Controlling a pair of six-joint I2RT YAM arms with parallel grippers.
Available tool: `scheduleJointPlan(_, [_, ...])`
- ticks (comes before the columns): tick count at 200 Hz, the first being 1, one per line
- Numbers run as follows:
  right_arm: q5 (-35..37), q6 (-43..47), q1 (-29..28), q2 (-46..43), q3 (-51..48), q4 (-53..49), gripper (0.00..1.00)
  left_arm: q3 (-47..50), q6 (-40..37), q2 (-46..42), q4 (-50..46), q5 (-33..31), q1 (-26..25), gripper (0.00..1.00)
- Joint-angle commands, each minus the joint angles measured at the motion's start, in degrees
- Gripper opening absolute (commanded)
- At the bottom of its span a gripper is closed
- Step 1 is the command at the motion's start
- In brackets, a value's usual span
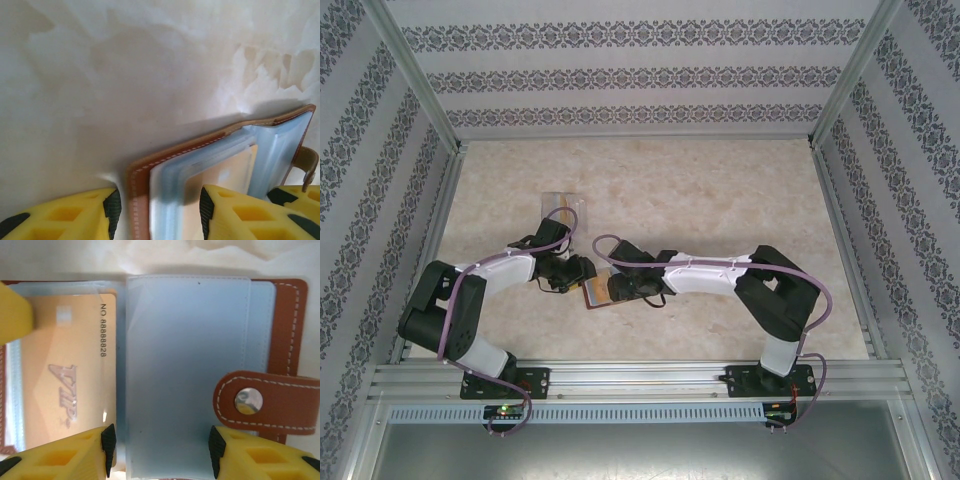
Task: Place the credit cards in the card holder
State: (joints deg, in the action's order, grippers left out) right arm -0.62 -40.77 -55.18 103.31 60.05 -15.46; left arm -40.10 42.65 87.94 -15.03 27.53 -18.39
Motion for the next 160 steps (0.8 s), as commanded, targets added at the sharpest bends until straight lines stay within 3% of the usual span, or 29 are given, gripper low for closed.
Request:
scheduleJointPlan(1, [-6.09, -0.53, 0.86, 0.90, -2.14, 5.91, 0.55, 0.33, 1.15, 4.61, 6.91, 3.25, -3.92, 0.48])
scheduleJointPlan(48, [-11.50, -1.21, 2.16, -2.00, -7.21, 17.51, 0.53, -0.01, 1.68, 5.34, 7.26, 3.25, -4.37, 0.42])
scheduleJointPlan(78, [-14.97, -1.93, 3.43, -1.35, -8.28, 22.05, 0.41, -0.43, 1.64, 5.96, 6.56, 3.21, -4.46, 0.38])
scheduleJointPlan(160, [-14.03, -0.05, 3.42, -9.67, -9.43, 21.44, 0.37, -0.20, 1.29, 6.10, 5.77, 2.66, -4.49, 0.36])
